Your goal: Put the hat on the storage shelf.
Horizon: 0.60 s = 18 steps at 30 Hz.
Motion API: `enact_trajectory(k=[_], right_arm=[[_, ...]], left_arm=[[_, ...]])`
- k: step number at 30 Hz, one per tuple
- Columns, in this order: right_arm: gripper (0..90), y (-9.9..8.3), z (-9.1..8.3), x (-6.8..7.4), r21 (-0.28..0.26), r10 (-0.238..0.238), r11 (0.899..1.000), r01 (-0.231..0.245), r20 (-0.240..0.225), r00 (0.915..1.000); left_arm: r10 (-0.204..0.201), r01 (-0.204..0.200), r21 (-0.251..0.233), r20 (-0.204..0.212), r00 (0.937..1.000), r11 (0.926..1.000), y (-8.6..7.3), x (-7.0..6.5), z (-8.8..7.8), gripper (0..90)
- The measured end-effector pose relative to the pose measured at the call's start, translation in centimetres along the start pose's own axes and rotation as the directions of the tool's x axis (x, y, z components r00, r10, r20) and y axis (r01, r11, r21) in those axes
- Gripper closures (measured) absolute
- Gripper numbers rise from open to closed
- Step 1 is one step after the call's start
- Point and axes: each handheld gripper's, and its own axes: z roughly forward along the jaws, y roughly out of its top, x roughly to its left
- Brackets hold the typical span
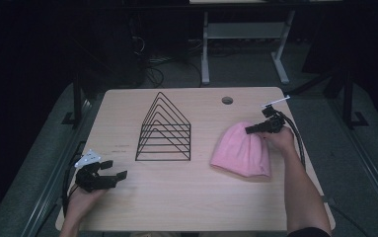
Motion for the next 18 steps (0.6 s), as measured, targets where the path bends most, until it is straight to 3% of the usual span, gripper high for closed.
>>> enact_trajectory(k=[12, 18], right_arm=[[74.7, 0.5, -3.0, 3.0, -0.071, -0.078, 0.994, 0.078, -0.005, 0.9969], [75.1, 0.5, -5.1, 5.3, -0.118, -0.133, 0.984, 0.132, 0.005, 0.9912]], left_arm=[[-0.006, 0.006, -0.008, 0.013, 0.9999, 0.9999, 0.0, 0.0, 0.0, 19.7], [-0.003, 0.003, -0.017, 0.019, 0.9998, 0.9999, 0.1, -0.1, -0.1, 19.9]])
